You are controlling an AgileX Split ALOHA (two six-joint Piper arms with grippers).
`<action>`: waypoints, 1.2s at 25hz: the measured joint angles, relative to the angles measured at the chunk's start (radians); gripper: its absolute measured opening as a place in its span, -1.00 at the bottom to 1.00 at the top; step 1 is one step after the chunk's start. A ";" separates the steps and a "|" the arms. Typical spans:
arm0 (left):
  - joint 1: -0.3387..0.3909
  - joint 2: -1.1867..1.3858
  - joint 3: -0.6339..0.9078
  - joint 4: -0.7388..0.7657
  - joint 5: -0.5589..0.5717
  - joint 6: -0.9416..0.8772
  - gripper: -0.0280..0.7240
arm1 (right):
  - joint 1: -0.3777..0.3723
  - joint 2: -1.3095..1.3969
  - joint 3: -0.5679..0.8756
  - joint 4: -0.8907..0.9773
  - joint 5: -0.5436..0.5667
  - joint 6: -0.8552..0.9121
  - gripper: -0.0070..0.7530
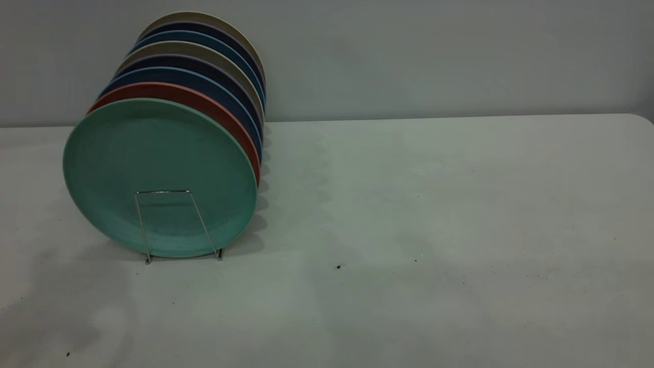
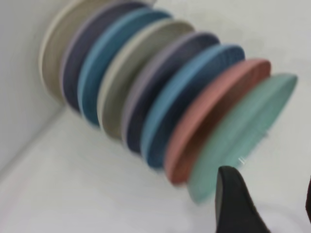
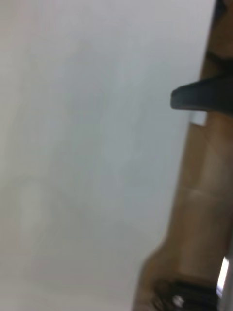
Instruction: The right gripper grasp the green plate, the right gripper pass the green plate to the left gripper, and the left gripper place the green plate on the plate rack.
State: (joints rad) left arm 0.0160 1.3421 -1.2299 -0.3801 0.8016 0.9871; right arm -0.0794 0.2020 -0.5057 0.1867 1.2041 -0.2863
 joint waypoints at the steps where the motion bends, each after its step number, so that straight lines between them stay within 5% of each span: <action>1: 0.000 -0.025 0.000 0.033 0.040 -0.086 0.11 | 0.000 -0.003 0.008 -0.011 -0.031 0.001 0.32; 6: 0.000 -0.152 0.000 0.188 0.249 -0.379 0.11 | 0.022 -0.004 0.028 -0.084 -0.065 0.094 0.32; 10: 0.000 -0.249 0.000 0.212 0.365 -0.525 0.11 | 0.124 -0.038 0.033 -0.179 -0.068 0.209 0.32; 16: 0.000 -0.409 0.048 0.212 0.366 -0.690 0.11 | 0.227 -0.109 0.033 -0.226 -0.068 0.260 0.32; 23: 0.000 -0.737 0.346 0.212 0.366 -0.759 0.11 | 0.232 -0.218 0.033 -0.253 -0.066 0.286 0.32; 30: 0.000 -1.071 0.586 0.217 0.360 -0.808 0.19 | 0.320 -0.219 0.033 -0.257 -0.066 0.286 0.32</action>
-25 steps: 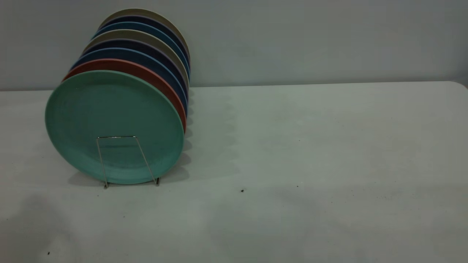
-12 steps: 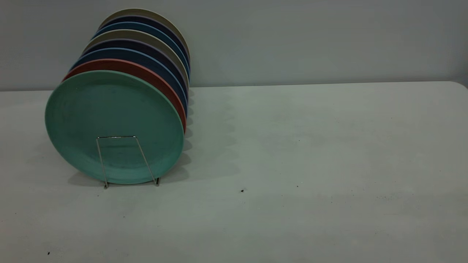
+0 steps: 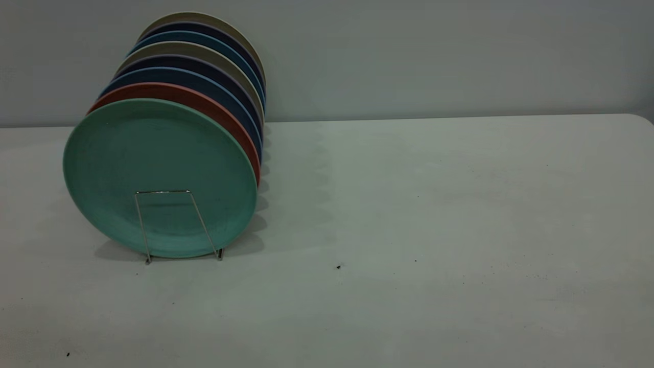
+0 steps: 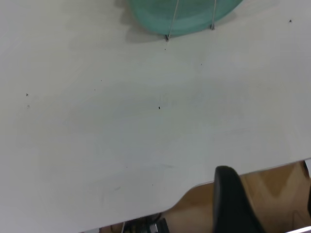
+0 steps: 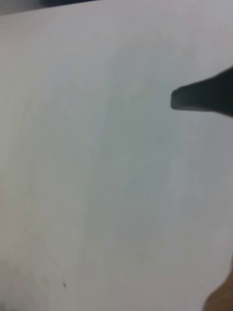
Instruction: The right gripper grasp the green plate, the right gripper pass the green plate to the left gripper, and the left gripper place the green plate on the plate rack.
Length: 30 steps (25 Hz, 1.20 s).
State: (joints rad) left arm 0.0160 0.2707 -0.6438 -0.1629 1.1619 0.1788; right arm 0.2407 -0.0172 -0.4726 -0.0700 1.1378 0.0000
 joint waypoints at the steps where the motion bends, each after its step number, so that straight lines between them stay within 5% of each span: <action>1: 0.000 -0.030 0.021 0.003 0.000 -0.010 0.24 | 0.011 0.000 0.000 0.000 0.000 0.000 0.32; 6: 0.000 -0.145 0.110 0.091 -0.005 -0.086 0.44 | 0.023 -0.001 0.000 0.000 0.001 0.000 0.32; 20: -0.012 -0.165 0.157 0.189 -0.026 -0.166 0.46 | 0.024 -0.001 0.000 0.001 0.001 0.000 0.32; 30: -0.013 -0.184 0.157 0.189 -0.030 -0.169 0.46 | -0.217 -0.001 0.000 0.004 0.001 0.000 0.32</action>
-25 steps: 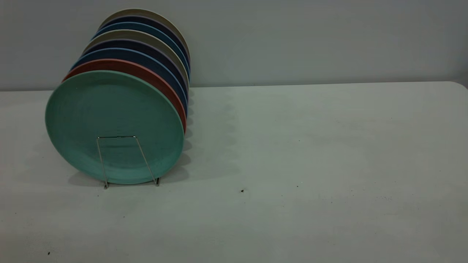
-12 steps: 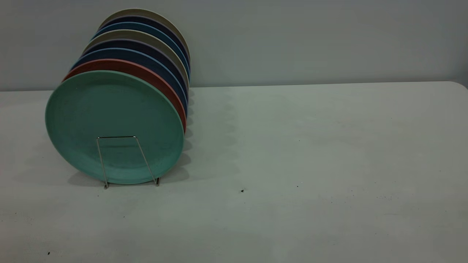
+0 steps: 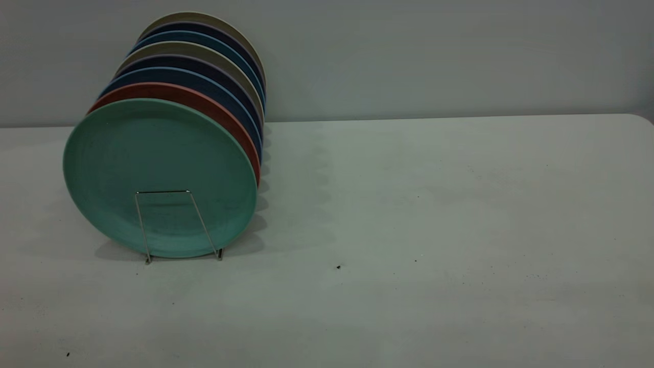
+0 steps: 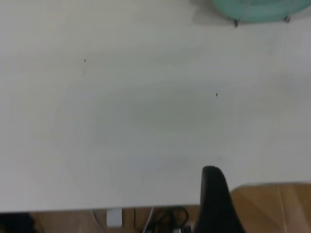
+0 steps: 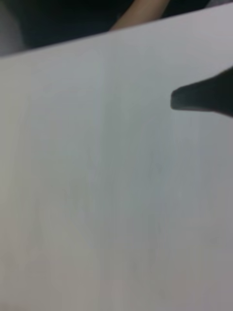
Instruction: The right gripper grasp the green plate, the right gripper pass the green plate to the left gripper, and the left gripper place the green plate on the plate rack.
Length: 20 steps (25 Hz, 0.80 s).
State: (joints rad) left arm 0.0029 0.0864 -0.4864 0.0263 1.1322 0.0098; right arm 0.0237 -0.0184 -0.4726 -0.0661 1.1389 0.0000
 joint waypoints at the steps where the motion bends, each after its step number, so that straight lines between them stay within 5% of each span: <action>1: 0.000 -0.022 0.000 0.000 -0.001 0.000 0.46 | -0.012 0.000 0.000 0.000 0.000 0.000 0.32; 20: 0.000 -0.108 0.000 0.000 0.000 0.000 0.46 | -0.003 0.000 0.000 0.001 0.000 0.000 0.32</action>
